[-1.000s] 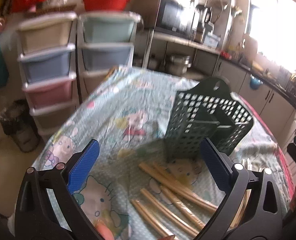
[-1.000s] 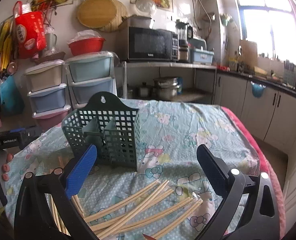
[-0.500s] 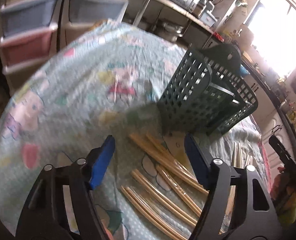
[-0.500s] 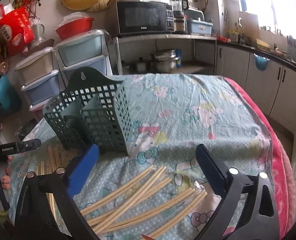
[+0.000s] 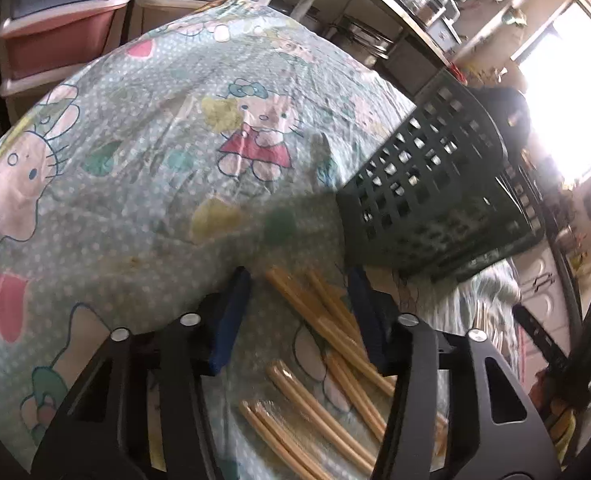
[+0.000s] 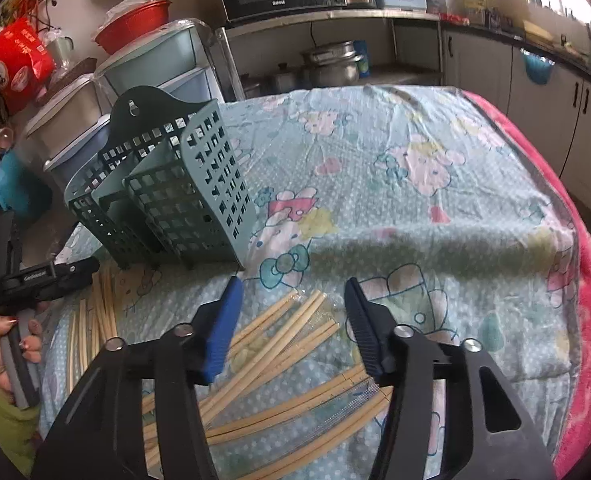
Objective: Organize utensils
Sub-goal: 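Lower the left tool and grasp a wrapped chopstick while the right tool grasps another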
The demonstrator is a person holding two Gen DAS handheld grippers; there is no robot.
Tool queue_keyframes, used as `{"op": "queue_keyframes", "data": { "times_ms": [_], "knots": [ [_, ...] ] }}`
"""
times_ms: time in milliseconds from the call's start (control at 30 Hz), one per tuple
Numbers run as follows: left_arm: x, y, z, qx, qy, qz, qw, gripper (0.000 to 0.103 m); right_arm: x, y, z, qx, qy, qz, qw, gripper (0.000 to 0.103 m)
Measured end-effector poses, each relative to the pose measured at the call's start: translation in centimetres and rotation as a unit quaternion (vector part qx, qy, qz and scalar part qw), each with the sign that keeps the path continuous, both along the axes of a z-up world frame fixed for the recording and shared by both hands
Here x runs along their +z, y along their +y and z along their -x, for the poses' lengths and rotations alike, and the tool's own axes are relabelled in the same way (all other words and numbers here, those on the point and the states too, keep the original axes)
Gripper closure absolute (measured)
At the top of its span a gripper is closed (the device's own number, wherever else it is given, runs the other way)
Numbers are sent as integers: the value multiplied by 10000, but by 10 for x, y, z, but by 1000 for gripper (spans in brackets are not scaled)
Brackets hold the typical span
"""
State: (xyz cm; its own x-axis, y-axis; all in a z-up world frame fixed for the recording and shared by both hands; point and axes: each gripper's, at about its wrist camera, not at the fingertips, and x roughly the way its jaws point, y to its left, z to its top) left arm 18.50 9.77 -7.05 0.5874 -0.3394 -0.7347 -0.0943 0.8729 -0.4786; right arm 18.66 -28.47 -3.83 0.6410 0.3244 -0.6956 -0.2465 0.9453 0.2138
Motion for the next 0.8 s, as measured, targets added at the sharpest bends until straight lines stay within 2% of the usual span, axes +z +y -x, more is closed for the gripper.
{"op": "queue_keyframes", "data": {
  "times_ms": [167, 300, 533, 700, 800],
  "knots": [
    [-5, 8, -7, 219, 18, 22, 9998, 89, -10, -4, -13, 71, 295, -40, 9995, 66],
    [-6, 11, -9, 253, 5, -5, 9997, 94, -23, -3, -26, 43, 530, 31, 9986, 66],
    [-4, 12, -8, 246, -45, -55, 9997, 97, -35, -10, -37, -53, 808, -224, 9965, 66],
    [3, 10, -4, 258, -171, -97, 9995, 98, -35, -13, -36, -73, 821, -283, 9962, 85],
    [11, 10, -1, 268, -275, -132, 9992, 98, -33, -17, -36, -115, 768, -405, 9962, 101]
  ]
}}
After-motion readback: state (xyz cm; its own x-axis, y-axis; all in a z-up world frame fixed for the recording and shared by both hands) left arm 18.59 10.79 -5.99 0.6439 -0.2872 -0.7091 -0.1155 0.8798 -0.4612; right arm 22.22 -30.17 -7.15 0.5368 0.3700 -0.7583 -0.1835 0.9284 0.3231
